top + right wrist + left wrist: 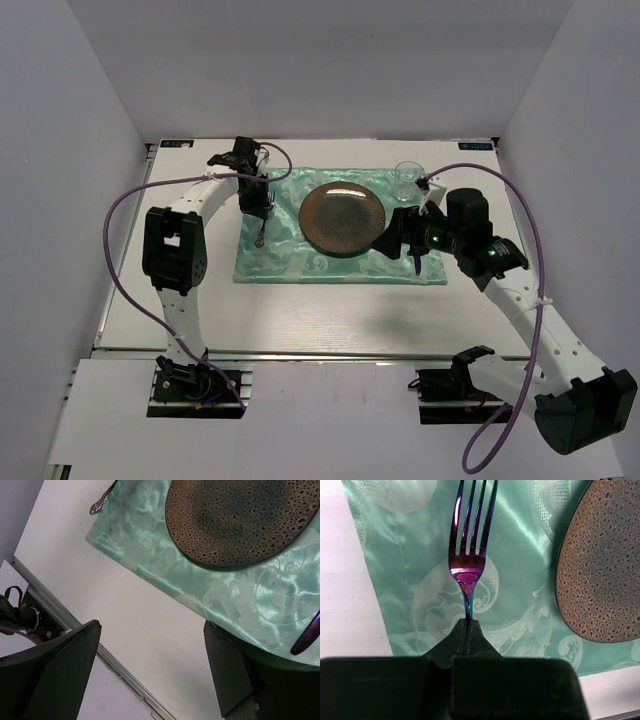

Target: Set the dinner table for one person

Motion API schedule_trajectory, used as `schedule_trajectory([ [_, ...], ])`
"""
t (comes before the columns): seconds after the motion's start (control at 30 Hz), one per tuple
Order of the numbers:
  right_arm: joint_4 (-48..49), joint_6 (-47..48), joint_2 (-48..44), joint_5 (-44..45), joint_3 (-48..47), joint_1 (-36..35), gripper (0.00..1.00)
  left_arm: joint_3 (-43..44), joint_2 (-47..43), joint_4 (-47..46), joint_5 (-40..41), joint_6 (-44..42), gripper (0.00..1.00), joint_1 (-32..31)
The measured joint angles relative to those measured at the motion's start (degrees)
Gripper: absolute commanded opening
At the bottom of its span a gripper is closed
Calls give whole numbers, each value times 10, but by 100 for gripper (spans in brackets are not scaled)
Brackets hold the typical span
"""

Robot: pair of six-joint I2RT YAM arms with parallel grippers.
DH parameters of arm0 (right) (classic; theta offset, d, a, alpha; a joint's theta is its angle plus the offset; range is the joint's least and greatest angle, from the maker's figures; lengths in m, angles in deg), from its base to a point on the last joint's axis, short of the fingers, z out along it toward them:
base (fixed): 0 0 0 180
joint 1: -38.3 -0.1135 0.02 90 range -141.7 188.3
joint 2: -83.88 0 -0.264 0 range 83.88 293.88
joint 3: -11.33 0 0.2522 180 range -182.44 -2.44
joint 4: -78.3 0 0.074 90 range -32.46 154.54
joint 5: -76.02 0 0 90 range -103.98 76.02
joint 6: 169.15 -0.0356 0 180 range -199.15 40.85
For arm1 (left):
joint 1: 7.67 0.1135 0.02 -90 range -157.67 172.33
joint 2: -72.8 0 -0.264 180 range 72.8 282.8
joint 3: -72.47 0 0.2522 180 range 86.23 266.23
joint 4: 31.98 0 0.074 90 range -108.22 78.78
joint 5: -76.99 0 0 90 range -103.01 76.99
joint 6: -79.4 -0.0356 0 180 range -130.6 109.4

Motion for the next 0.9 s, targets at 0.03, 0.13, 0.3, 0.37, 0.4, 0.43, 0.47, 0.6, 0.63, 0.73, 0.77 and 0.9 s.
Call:
schedule_trajectory([
  [0.03, 0, 0, 0, 0, 2, 0, 89, 0, 2, 0, 0, 2, 0, -1],
  [0.13, -1, 0, -1, 3, 5, 0, 89, -7, 5, -10, 10, 9, 0, -10],
  [0.3, -1, 2, -8, 5, 15, 0, 89, -69, 5, -41, 19, 26, 0, -24],
  [0.37, 0, 3, -8, 5, 17, 0, 89, -92, 5, -52, 25, 35, 0, -27],
  [0.4, 0, 3, -9, 5, 19, 0, 89, -101, 5, -59, 28, 40, 0, -28],
  [0.43, 0, 3, -9, 5, 21, 0, 89, -105, 5, -64, 30, 44, 0, -28],
  [0.47, 0, 3, -9, 4, 24, 0, 89, -110, 4, -72, 32, 49, 0, -28],
  [0.6, 0, 5, -10, 5, 28, 0, 89, -120, 2, -97, 40, 62, 0, -28],
  [0.63, -1, 6, -10, 5, 29, 0, 89, -122, 2, -101, 40, 64, 0, -28],
  [0.73, -1, 7, -11, 5, 30, 0, 89, -122, 2, -107, 42, 65, 0, -28],
  [0.77, -1, 7, -11, 5, 30, 0, 89, -122, 2, -107, 43, 64, 0, -28],
  [0.9, -1, 9, -11, 4, 30, 0, 89, -117, 2, -104, 45, 57, 0, -26],
])
